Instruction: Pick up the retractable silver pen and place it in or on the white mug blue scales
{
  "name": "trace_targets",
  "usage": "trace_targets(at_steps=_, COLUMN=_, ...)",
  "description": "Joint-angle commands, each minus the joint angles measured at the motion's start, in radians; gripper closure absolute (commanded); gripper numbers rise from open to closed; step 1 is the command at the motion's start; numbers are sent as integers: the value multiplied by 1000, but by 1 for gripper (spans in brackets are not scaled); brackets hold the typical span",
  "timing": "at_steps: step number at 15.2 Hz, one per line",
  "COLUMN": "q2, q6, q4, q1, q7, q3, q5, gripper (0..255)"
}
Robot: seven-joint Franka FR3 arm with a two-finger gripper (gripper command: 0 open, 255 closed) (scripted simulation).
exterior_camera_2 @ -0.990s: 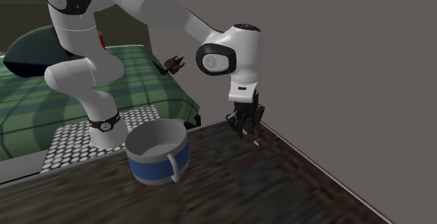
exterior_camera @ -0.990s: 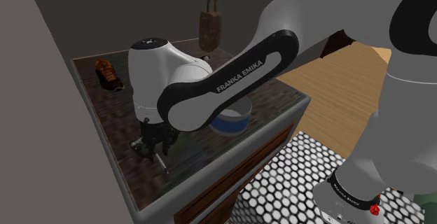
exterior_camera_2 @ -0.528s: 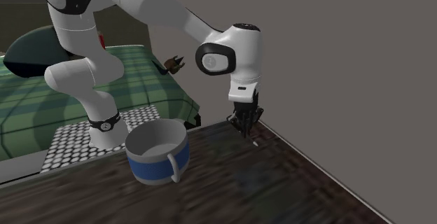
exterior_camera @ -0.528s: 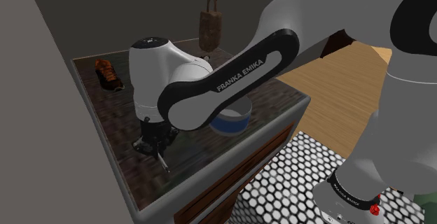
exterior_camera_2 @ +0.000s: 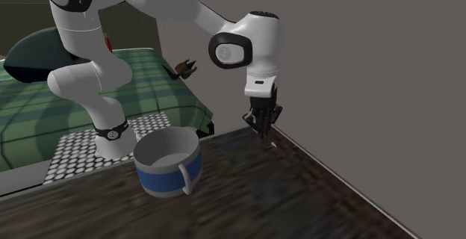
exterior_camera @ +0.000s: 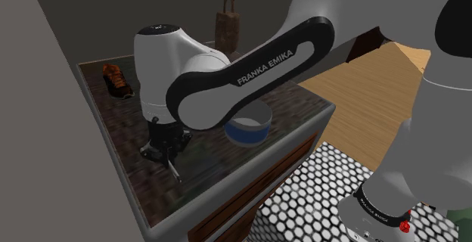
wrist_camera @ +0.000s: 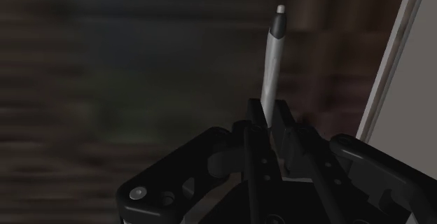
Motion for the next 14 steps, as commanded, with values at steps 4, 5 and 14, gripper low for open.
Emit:
trace_targets(at_steps=4, q2=-28, q6=-57, q4=32, q1=-6, q7=-11, q3=7, q5=19, gripper=255)
trace_targets(at_steps=5, q2=-34, q6=-69, q4=39, q1=-8, q7=-13, q3=8, q5=22, gripper=255)
trace_targets(at_steps=14, q2=-76, q6=-178, q4=111, q1=-14, q7=-27, q3=17, q5=49, gripper=255)
